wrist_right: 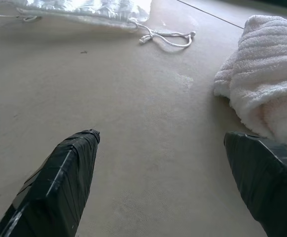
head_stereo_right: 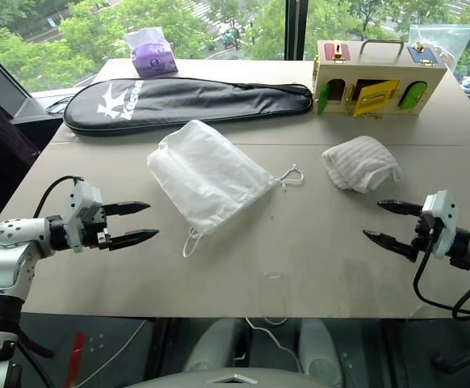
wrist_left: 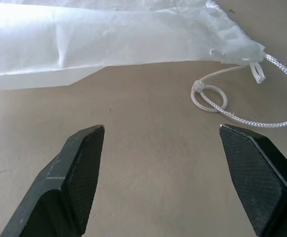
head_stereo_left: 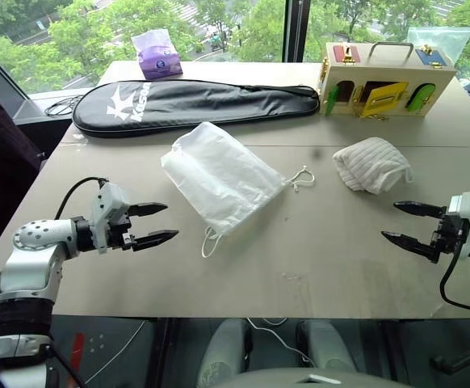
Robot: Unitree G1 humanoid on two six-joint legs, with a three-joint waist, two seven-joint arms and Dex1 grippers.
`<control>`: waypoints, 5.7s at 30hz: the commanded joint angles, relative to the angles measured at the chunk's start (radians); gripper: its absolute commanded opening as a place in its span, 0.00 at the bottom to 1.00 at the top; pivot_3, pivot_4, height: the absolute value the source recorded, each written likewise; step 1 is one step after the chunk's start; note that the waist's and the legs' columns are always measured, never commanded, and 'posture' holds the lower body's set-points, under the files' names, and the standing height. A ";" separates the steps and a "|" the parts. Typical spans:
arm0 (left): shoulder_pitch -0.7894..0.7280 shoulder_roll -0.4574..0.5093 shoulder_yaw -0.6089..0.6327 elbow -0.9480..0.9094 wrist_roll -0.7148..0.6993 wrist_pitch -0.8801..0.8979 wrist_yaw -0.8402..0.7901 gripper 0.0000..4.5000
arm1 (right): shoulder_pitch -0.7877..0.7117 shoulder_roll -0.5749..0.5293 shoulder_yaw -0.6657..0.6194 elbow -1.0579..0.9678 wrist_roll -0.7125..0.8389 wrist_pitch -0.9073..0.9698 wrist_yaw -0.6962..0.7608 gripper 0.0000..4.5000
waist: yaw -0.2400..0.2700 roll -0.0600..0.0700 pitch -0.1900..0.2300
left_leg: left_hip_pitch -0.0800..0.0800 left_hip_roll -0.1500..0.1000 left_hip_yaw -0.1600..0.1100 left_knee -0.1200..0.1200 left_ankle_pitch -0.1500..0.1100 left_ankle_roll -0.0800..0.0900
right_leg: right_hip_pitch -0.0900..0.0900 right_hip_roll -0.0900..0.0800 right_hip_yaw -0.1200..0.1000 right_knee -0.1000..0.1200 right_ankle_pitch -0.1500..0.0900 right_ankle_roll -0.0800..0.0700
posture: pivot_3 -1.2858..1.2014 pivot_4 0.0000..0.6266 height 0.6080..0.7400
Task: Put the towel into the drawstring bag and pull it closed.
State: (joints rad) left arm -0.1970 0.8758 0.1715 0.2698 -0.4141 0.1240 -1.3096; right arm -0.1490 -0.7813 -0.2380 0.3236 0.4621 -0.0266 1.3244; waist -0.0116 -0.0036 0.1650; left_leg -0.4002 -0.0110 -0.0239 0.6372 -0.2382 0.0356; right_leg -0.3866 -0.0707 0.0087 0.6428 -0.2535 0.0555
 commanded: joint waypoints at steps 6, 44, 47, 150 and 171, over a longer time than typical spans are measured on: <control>-0.073 -0.034 -0.037 0.057 0.055 -0.158 -0.046 0.85 | 0.002 -0.015 -0.022 -0.047 0.008 -0.019 0.018 0.96 | 0.006 -0.001 0.000 | 0.000 -0.002 0.000 0.001 0.000 0.000 | 0.000 0.000 -0.004 0.001 0.000 0.000 | 0.52 0.24 1.00; -0.157 -0.405 -0.312 -0.392 0.399 -0.040 0.532 0.85 | 0.523 0.258 -0.040 -0.862 0.081 0.182 -0.506 0.96 | 0.021 -0.003 0.001 | 0.001 -0.002 -0.001 0.008 0.000 0.000 | 0.001 0.004 -0.003 0.009 0.000 0.001 | 0.52 0.24 1.00; -0.112 -0.403 -0.363 -0.437 0.528 -0.098 0.621 0.85 | 0.551 0.279 -0.037 -0.883 0.070 0.174 -0.532 0.96 | 0.023 -0.003 0.001 | 0.001 -0.002 -0.001 0.010 0.000 0.000 | 0.001 0.005 -0.003 0.010 0.000 0.001 | 0.52 0.24 1.00; -0.181 -0.320 -0.341 -0.252 0.209 -0.008 0.322 0.97 | 0.439 0.406 0.092 -0.764 -0.100 0.000 -0.674 0.96 | 0.025 -0.006 0.003 | 0.000 -0.002 -0.001 0.013 0.000 0.000 | 0.000 0.005 -0.001 0.014 -0.002 -0.001 | 0.52 0.24 1.00; -0.304 -0.334 -0.331 -0.040 0.239 -0.059 0.248 0.24 | 0.442 0.441 0.122 -0.736 -0.131 -0.055 -0.708 0.96 | 0.021 -0.006 0.003 | 0.000 -0.002 -0.001 0.013 0.000 0.000 | 0.000 0.006 -0.003 0.015 -0.001 0.001 | 0.52 0.24 1.00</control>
State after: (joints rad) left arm -0.4865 0.5301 -0.1789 0.2331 -0.1623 0.0733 -1.0494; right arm 0.2981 -0.3441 -0.1159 -0.4015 0.3283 -0.0528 0.6239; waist 0.0092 -0.0094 0.1677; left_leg -0.4005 -0.0129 -0.0254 0.6504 -0.2380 0.0358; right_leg -0.3865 -0.0644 0.0057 0.6575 -0.2544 0.0564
